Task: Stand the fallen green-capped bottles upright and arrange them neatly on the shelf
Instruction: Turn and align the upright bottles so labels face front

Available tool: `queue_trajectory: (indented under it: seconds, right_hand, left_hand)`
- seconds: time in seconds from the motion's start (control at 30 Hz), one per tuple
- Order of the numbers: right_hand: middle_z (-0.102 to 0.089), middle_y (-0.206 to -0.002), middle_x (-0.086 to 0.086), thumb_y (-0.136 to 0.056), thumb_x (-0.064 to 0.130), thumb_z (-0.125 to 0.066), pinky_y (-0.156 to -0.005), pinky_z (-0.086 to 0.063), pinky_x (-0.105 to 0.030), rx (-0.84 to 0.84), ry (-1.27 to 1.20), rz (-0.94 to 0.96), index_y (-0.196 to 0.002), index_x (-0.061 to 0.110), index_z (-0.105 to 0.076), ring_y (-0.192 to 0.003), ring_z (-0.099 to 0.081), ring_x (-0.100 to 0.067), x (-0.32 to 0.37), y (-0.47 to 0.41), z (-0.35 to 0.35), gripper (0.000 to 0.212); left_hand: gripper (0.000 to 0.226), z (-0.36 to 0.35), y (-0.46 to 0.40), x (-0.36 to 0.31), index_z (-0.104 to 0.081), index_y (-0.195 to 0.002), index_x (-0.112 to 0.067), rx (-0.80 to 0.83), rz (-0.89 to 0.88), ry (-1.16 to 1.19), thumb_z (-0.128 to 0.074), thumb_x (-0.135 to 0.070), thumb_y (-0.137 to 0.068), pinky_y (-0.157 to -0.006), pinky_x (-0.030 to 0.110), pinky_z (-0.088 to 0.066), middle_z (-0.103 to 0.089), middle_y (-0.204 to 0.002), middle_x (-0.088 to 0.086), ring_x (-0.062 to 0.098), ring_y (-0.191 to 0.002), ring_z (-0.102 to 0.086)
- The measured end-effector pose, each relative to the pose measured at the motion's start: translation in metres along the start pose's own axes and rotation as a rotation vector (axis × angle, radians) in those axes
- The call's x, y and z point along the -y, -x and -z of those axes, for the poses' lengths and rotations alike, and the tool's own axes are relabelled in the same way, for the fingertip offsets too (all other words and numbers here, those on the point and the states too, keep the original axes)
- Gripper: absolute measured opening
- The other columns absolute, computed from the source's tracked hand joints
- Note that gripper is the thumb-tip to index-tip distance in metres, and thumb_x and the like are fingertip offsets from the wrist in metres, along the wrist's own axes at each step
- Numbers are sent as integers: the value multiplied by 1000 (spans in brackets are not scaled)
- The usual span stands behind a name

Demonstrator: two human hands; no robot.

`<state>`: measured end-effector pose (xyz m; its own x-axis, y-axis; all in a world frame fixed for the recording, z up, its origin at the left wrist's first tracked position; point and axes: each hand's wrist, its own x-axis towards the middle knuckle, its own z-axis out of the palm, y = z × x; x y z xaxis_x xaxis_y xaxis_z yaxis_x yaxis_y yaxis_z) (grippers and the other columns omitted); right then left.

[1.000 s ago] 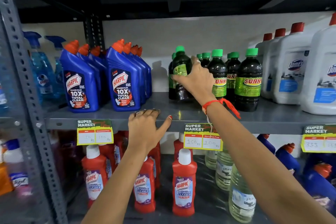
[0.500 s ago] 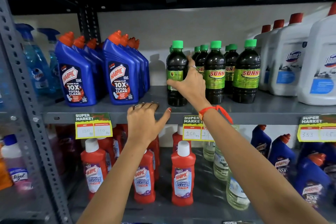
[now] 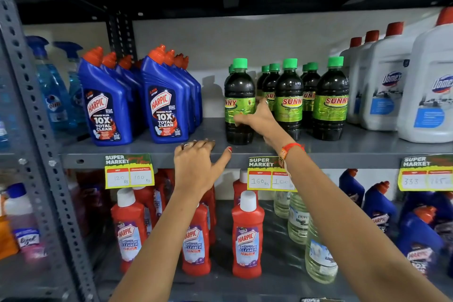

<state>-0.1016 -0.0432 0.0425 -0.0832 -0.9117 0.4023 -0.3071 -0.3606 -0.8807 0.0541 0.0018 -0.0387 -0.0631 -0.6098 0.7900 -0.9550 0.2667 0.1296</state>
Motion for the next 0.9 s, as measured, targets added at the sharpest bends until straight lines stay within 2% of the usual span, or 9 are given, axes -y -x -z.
queue_trajectory:
  seconds: [0.07, 0.1, 0.2, 0.3, 0.5, 0.6, 0.67, 0.77, 0.9]
  right_hand:
    - [-58, -94, 0, -71, -2, -73, -79, -50, -20, 50, -90, -14, -129, 2, -32, -89, -60, -15, -2, -1, 1, 71]
    - [-59, -96, -1, -71, -1, -73, -81, -50, -22, 47, -96, -14, -130, 2, -31, -88, -59, -14, -2, -1, 0, 72]
    - [-57, -119, -12, -57, 27, -87, -99, -47, -35, -56, 102, 65, -123, 4, -33, -112, -56, -24, -6, 3, -7, 88]
    - [-54, -123, -16, -50, 49, -86, -98, -46, -40, -179, 361, 179, -127, 0, -33, -121, -50, -29, -7, 11, -10, 106]
    - [-60, -118, -13, -59, 33, -85, -92, -45, -34, -199, 287, 113, -133, -1, -27, -115, -58, -30, -6, 8, -5, 100]
    - [-55, -104, -6, -65, 26, -81, -87, -45, -30, -172, 194, 70, -132, -1, -25, -111, -58, -28, -7, 7, -2, 91]
    - [-56, -108, -7, -64, 30, -81, -88, -46, -31, -175, 187, 80, -132, 0, -23, -113, -57, -28, -9, 5, -3, 94]
    - [-50, -128, -17, -58, 48, -81, -97, -43, -41, -216, 325, 104, -135, 1, -24, -122, -48, -33, -11, 8, -7, 107]
    - [-50, -127, -18, -59, 49, -81, -92, -45, -40, -248, 479, 146, -133, -1, -29, -119, -51, -35, -14, 10, -6, 103]
  left_hand:
    - [62, 0, 0, 0, -71, -98, -13, 0, -3, 0, -34, -61, -82, -81, 37, -41, -72, -101, 5, 23, -93, -64]
    - [62, 0, 0, 0, -71, -98, -14, -2, -4, -2, -35, -60, -82, -80, 37, -41, -72, -101, 5, 23, -93, -64]
    - [59, 0, 0, 0, -71, -99, -14, -1, -3, -18, -36, -59, -82, -80, 35, -42, -72, -101, 5, 22, -93, -64]
    - [58, 0, 0, 0, -72, -98, -15, 2, -2, -25, -37, -58, -82, -79, 35, -42, -72, -101, 4, 21, -92, -64]
    - [59, 1, 1, -1, -72, -97, -14, -5, 0, -26, -37, -59, -81, -79, 36, -43, -73, -98, 6, 22, -91, -65]
    - [61, 1, 0, -1, -72, -99, -14, -3, 5, -14, -35, -60, -81, -81, 37, -42, -72, -100, 5, 22, -93, -64]
    - [62, 0, 0, -1, -72, -99, -14, 1, 7, -10, -35, -60, -82, -81, 37, -42, -72, -101, 5, 22, -94, -64]
    - [62, 0, -1, -2, -72, -99, -14, 1, 11, -5, -35, -60, -81, -82, 37, -42, -72, -101, 4, 21, -94, -64]
    - [61, -1, 0, -2, -72, -98, -14, -13, 20, 6, -35, -60, -81, -82, 38, -42, -72, -101, 5, 22, -93, -64]
